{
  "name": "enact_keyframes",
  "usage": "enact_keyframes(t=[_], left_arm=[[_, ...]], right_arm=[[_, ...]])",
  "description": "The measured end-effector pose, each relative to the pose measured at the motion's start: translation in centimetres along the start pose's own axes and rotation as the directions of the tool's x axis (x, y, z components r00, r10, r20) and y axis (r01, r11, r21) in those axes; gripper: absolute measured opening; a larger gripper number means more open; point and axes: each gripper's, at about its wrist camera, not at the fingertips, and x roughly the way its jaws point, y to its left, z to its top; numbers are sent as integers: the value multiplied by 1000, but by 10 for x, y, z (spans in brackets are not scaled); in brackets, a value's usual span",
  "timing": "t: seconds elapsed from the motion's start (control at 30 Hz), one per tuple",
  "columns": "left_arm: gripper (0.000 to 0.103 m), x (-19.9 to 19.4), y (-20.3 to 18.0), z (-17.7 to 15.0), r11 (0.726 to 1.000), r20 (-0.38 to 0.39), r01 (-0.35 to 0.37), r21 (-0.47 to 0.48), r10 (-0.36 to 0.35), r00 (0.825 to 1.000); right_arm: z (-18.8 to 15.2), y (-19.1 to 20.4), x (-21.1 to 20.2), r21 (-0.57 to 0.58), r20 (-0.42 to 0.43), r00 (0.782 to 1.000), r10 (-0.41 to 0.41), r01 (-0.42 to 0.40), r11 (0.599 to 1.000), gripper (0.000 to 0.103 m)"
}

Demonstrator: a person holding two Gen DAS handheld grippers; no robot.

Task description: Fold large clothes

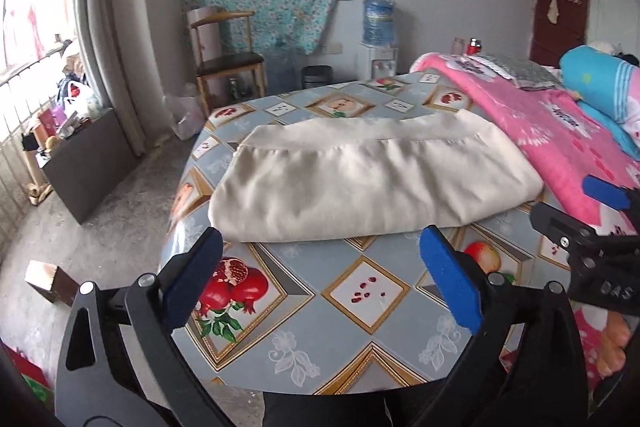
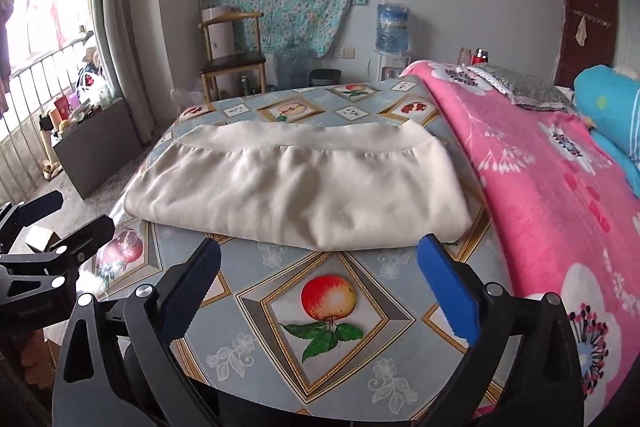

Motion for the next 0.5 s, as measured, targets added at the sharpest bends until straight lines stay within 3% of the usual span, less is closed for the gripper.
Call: enact_keyframes(t=[0.2, 0.37, 0.5], left_arm=[[95, 11, -6, 0, 996, -21, -80, -46, 79, 997], [95, 29, -17, -3, 999, -124, -35, -19, 32, 992], [95, 44, -18, -9, 998, -176, -40, -47, 32, 984]], right_arm=[[-3, -1, 3, 15, -24, 999, -34, 34, 999, 96], [-5, -3, 16, 24, -75, 996, -53, 55, 998, 96], [-7, -7, 25, 47, -103, 993, -48, 53, 997, 96]])
